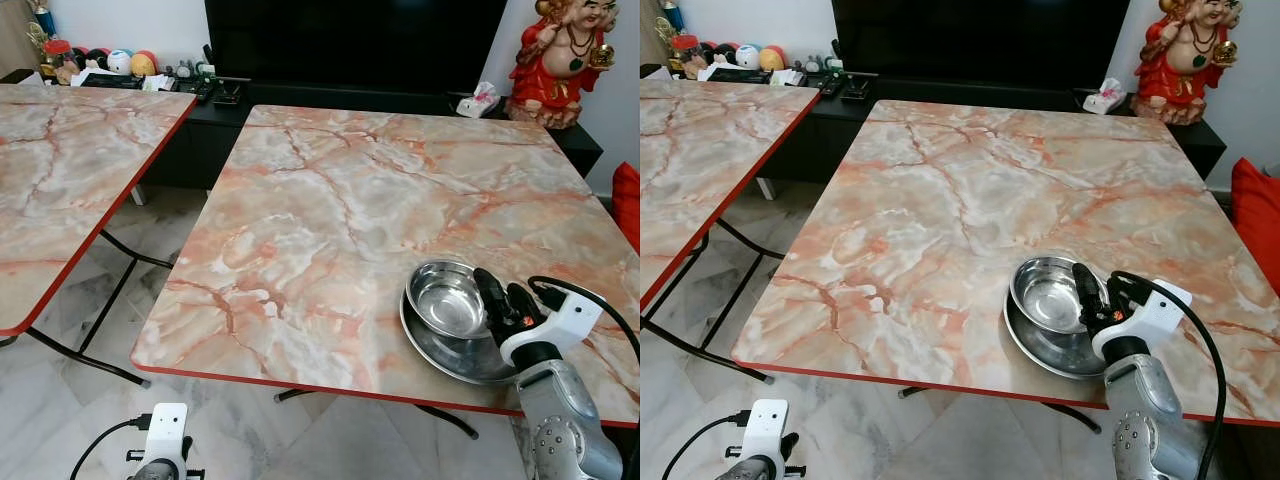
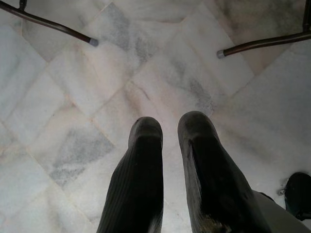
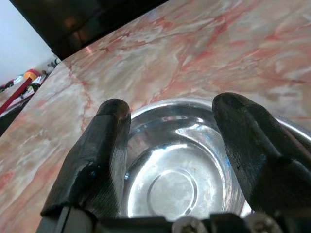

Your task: Setting the table

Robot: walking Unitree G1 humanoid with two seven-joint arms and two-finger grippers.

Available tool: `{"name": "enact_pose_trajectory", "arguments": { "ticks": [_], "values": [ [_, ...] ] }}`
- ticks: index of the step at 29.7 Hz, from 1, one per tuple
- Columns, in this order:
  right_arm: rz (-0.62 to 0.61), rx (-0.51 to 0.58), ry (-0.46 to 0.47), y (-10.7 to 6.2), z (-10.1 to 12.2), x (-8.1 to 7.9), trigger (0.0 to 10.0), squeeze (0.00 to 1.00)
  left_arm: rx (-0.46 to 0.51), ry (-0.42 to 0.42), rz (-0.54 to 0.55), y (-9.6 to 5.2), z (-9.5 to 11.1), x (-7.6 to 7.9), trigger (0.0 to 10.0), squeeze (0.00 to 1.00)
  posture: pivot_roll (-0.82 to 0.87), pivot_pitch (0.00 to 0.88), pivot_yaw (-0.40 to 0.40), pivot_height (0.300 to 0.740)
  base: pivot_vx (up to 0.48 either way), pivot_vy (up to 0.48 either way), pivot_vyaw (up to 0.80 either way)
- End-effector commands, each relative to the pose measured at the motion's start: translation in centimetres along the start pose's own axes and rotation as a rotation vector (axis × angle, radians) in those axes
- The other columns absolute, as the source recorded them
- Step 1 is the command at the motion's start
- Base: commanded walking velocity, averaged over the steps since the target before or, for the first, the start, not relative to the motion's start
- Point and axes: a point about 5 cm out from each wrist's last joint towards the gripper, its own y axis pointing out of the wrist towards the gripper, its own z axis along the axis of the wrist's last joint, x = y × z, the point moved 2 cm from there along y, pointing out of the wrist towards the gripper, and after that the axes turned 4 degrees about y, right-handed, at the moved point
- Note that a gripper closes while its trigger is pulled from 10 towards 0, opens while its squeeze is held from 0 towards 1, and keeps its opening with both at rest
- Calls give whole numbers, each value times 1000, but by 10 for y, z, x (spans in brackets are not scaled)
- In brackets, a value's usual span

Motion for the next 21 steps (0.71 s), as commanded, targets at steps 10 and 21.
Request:
{"name": "enact_pose_trajectory", "arguments": {
  "ticks": [10,21],
  "values": [
    [37,-69,-31,11,-7,-7,10000,0,-12,-4,-4,0,-1,1,10000,0,42,0,-35,740,0,0,0],
    [44,-155,-75,24,-11,-9,10000,0,-12,-6,-5,0,-1,1,10000,0,43,0,-34,740,0,0,0]
  ]
}}
